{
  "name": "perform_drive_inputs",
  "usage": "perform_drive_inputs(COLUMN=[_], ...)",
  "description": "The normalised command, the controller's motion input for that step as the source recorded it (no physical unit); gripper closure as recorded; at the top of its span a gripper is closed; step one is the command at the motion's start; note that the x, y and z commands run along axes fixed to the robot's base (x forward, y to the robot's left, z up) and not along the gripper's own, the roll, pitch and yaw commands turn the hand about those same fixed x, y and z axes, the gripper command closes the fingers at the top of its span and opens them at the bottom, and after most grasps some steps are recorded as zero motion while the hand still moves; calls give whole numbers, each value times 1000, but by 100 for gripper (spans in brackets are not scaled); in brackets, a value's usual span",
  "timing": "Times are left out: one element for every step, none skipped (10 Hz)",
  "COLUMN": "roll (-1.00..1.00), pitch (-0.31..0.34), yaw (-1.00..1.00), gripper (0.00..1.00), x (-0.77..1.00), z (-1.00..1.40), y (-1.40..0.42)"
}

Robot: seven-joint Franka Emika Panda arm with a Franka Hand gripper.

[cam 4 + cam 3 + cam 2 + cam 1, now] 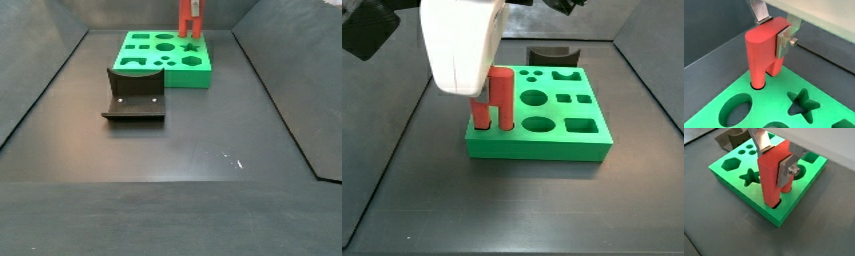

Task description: Insert the square-circle object.

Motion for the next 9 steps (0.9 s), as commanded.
perform_drive_inputs(roll=[-154, -163, -210, -221, -284, -274, 0, 0, 0], pitch=[0, 0, -10, -41, -79, -90, -57, -36, 0], yaw=[346, 211, 54, 0, 0, 0, 26, 46, 0], gripper=[100, 100, 100, 100, 100, 100, 100, 100, 100], x=[43, 23, 0, -3, -51, -89, -43, -51, 0], z=[-520, -571, -597, -591, -534, -391, -263, -17, 0], y=[0, 0, 0, 0, 0, -23, -157, -63, 0])
